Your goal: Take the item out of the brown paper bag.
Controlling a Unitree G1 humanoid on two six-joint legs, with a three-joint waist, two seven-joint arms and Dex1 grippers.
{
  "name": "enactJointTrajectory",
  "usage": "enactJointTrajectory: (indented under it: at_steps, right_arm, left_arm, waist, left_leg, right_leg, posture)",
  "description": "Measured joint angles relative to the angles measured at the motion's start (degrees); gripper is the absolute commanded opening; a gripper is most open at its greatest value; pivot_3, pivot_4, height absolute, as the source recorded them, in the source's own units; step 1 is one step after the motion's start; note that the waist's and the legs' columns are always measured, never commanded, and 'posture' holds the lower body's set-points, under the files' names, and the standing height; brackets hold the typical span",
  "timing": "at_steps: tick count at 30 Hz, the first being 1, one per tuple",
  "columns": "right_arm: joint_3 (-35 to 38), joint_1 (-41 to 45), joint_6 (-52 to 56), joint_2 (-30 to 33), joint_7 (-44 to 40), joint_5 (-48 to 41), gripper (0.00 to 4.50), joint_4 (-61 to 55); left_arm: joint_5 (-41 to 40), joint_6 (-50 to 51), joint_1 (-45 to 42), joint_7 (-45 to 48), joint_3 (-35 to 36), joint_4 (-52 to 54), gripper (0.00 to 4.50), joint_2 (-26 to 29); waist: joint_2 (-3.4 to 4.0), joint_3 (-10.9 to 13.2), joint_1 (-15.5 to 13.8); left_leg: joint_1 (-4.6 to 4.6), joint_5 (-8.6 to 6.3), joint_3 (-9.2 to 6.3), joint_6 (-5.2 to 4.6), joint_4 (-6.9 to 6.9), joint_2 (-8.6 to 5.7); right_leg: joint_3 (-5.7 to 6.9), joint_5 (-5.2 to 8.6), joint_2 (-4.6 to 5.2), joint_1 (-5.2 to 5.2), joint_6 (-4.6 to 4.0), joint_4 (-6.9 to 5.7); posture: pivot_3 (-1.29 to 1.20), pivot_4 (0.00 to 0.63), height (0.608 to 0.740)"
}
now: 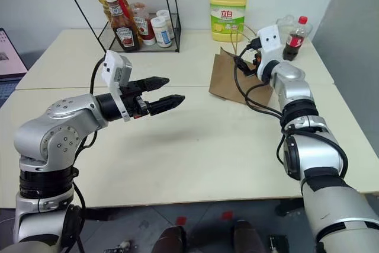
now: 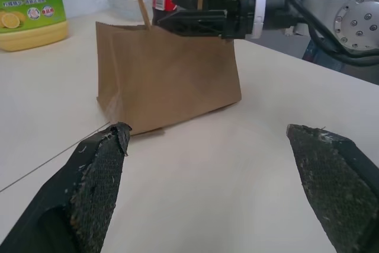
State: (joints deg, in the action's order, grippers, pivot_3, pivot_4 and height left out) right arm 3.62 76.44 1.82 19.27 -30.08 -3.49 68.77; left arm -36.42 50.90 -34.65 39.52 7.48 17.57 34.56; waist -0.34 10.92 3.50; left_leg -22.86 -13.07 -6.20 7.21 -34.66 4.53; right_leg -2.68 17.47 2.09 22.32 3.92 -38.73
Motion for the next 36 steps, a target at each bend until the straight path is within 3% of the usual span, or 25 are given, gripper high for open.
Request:
enactJointTrajectory:
  at_steps: [10, 19, 22, 32, 33, 36]
  right_arm:
    - [1.18, 5.37, -0.23, -4.00, -0.47, 0.12, 4.50, 5.97]
    - [1.81, 5.64, 0.15, -5.22, 4.58, 2.23, 4.50, 7.89]
    - [2.19, 5.68, 0.12, -5.82, 5.16, 2.22, 3.89, 7.97]
    - [4.26, 5.69, 0.09, -6.38, 5.12, 2.17, 0.26, 7.98]
    - [4.28, 5.70, 0.09, -6.39, 5.11, 2.18, 0.07, 7.98]
    - [4.39, 5.69, 0.07, -6.39, 5.08, 2.19, 0.07, 7.98]
  left_arm:
    - [-3.33, 2.31, 3.98, -5.33, 3.22, 5.58, 4.49, -0.06]
    - [-4.59, 2.45, 7.10, -9.00, 4.30, 9.13, 4.49, -0.11]
    - [-5.08, 2.44, 7.62, -10.05, 4.30, 9.16, 4.50, -0.34]
    - [-5.24, 2.13, 6.89, -11.50, 4.27, 9.03, 4.50, -1.00]
    - [-5.24, 2.12, 6.88, -11.50, 4.25, 9.03, 4.50, -1.00]
    - [-5.24, 2.10, 6.79, -11.50, 4.21, 9.01, 4.50, -1.00]
  waist:
    - [0.00, 0.04, -0.16]
    - [0.00, 0.04, -0.09]
    - [0.00, 0.04, -0.10]
    - [0.00, 0.04, -0.08]
    - [0.00, 0.04, -0.08]
    - [0.00, 0.04, -0.08]
  left_leg:
    - [-0.01, 0.00, 0.00, 0.01, -0.06, 0.00]
    - [-0.01, 0.00, 0.00, 0.00, -0.07, 0.00]
    - [-0.01, 0.00, 0.00, 0.00, -0.08, 0.00]
    - [0.00, 0.00, 0.00, 0.01, -0.10, 0.00]
    - [0.00, 0.00, 0.00, 0.01, -0.10, 0.00]
    - [0.00, 0.01, 0.00, 0.01, -0.10, 0.00]
  right_leg:
    - [0.01, 0.00, 0.00, 0.02, 0.00, -0.09]
    - [0.00, 0.00, 0.00, 0.03, -0.01, -0.13]
    - [0.00, 0.00, 0.00, 0.03, -0.01, -0.14]
    - [0.00, 0.00, 0.00, 0.03, -0.01, -0.15]
    - [0.00, 0.00, 0.00, 0.03, -0.01, -0.16]
    - [0.00, 0.00, 0.00, 0.02, -0.01, -0.16]
  posture:
    - [0.00, 0.150, 0.740]
    - [0.00, 0.150, 0.740]
    - [0.00, 0.150, 0.740]
    - [0.00, 0.150, 0.740]
    - [0.00, 0.150, 0.740]
    - [0.00, 0.150, 0.740]
